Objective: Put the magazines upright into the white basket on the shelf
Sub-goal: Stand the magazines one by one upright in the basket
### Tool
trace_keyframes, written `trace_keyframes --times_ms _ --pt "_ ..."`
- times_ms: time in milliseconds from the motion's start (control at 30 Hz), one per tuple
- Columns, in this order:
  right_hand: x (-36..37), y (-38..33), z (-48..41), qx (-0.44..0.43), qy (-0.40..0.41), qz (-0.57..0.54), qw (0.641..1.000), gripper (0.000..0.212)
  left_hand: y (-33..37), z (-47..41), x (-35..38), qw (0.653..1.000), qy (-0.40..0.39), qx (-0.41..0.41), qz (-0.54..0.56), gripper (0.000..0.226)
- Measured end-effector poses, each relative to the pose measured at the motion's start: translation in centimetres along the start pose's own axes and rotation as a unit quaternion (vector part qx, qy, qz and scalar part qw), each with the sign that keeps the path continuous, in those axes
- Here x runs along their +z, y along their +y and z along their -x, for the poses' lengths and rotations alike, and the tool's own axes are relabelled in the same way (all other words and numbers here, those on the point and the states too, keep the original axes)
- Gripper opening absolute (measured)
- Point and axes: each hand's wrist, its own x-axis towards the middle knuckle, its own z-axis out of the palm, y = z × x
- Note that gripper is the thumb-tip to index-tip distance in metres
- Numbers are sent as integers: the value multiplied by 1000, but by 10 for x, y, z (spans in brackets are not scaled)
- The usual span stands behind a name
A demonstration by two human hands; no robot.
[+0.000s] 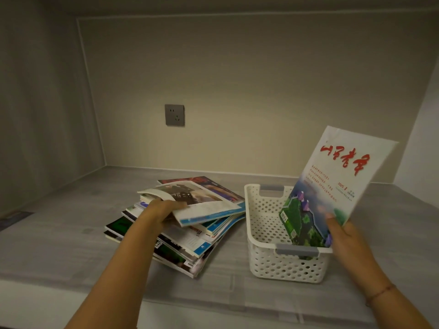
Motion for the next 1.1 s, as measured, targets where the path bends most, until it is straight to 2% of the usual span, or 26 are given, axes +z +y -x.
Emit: trace_keyframes --times_ms 33,100,167,233,333,433,567,667,733,767,867,933,1100 --pt "0 1 -1 -1 0 1 1000 28 3 0 -4 996 -33 -19 76 39" --pt "1 3 -1 -3 0 -2 1000 26 7 -5 -5 982 -40 -62 175 29" --pt "1 3 -2 -7 1 -8 1000 25 6 -10 1 980 -19 -84 182 30" --pt "1 2 -2 -11 2 -4 1000 29 5 -15 10 989 7 -68 128 31" --pt "2 3 -4 -14 -2 -2 1000 26 7 -17 22 995 63 38 69 26" --pt "3 3 -6 -13 -6 1 1000 26 15 -4 35 977 99 181 48 19" --pt "5 4 -9 -13 -2 6 1000 24 30 31 62 935 68 348 6 6" --pt "7 5 -10 -16 -5 14 1000 35 44 63 89 892 47 448 -30 16" --pt "7 5 -9 -14 -4 4 1000 39 47 80 108 865 35 498 -43 10" --pt "7 4 -9 -12 -5 -4 1000 40 46 88 118 853 28 519 -49 7" --pt "6 2 -8 -8 -14 -24 1000 42 37 105 147 825 12 561 -67 29" --pt "6 1 -8 -12 -22 -27 999 44 27 109 164 816 9 569 -96 34" --pt "2 -3 -6 -31 -45 -30 998 57 0 107 187 831 -49 520 -192 34"
